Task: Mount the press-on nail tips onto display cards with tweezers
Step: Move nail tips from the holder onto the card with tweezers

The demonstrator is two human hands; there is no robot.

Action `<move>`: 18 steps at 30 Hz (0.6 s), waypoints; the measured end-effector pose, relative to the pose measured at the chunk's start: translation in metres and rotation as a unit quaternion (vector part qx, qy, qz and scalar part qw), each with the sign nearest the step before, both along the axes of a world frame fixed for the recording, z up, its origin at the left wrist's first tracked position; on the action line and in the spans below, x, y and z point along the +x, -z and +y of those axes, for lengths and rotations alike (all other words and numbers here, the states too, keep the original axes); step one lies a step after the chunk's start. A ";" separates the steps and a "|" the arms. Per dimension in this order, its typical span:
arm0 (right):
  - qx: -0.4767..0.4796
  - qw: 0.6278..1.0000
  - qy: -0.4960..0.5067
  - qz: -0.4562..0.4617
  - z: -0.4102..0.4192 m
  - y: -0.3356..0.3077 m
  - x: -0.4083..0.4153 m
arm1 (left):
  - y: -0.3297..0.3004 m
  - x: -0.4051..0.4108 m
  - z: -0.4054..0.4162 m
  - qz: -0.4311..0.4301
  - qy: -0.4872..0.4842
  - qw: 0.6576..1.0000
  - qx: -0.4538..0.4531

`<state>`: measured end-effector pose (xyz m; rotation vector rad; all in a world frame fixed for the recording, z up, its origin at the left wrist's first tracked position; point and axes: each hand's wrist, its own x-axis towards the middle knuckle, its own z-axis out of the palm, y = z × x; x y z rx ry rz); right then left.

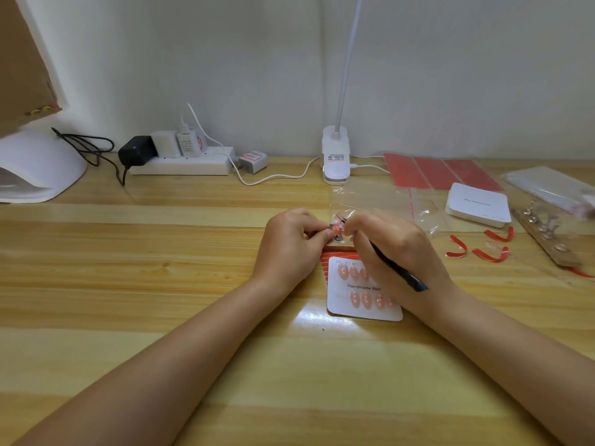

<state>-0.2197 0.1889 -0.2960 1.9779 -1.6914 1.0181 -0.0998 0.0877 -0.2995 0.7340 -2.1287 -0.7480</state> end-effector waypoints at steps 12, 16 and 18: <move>-0.075 0.940 -0.019 -0.333 0.005 -0.010 0.002 | -0.004 0.003 0.000 0.059 0.000 0.997 0.045; -0.080 0.921 -0.012 -0.380 0.006 -0.009 0.001 | -0.005 0.004 0.002 0.075 0.011 0.997 0.032; -0.080 0.930 -0.009 -0.359 0.007 -0.009 -0.002 | -0.005 0.004 0.003 0.075 0.025 0.997 0.017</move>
